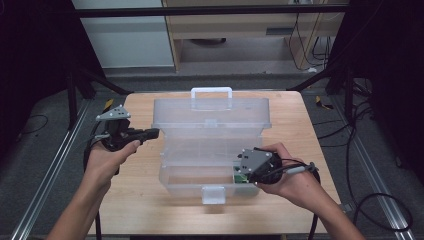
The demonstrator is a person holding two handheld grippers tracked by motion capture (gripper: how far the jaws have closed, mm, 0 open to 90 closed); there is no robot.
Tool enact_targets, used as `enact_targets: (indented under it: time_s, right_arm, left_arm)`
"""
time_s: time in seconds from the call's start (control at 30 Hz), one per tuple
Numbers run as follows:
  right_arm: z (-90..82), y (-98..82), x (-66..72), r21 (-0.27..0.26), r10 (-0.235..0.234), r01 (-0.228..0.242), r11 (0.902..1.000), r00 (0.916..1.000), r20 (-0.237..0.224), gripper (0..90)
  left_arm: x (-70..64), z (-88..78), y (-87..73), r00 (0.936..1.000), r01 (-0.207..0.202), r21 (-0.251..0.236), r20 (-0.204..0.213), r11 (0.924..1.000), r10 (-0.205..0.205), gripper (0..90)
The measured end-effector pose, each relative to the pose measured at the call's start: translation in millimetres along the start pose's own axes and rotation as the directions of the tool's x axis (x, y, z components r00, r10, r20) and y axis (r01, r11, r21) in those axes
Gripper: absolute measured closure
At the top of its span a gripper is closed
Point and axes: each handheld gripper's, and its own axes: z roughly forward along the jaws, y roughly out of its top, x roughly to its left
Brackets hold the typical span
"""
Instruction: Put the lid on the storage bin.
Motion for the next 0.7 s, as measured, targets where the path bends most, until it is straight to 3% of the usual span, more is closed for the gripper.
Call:
enact_targets:
  time_s: [0.23,0.4,0.7]
  right_arm:
    - [-10.2,-6.9,-4.7,-0.037,0.102,-0.099,0.9943,0.9923,0.071,49.2]
    - [-16.4,-13.0,-4.7,-0.069,0.182,-0.175,0.9822,0.9765,0.116,38.3]
    - [-28.1,-28.6,-9.9,-0.123,0.291,-0.274,0.9539,0.9432,0.160,31.4]
  left_arm:
    - [-1.8,-0.8,-4.9,1.0000,0.002,-0.003,0.005,1.0000,-0.002,90.0]
    - [-3.1,-1.2,-9.3,0.9999,0.005,-0.006,0.011,1.0000,-0.005,90.0]
    - [-6.2,-1.2,-19.2,0.9998,-0.003,-0.002,0.019,1.0000,0.003,90.0]
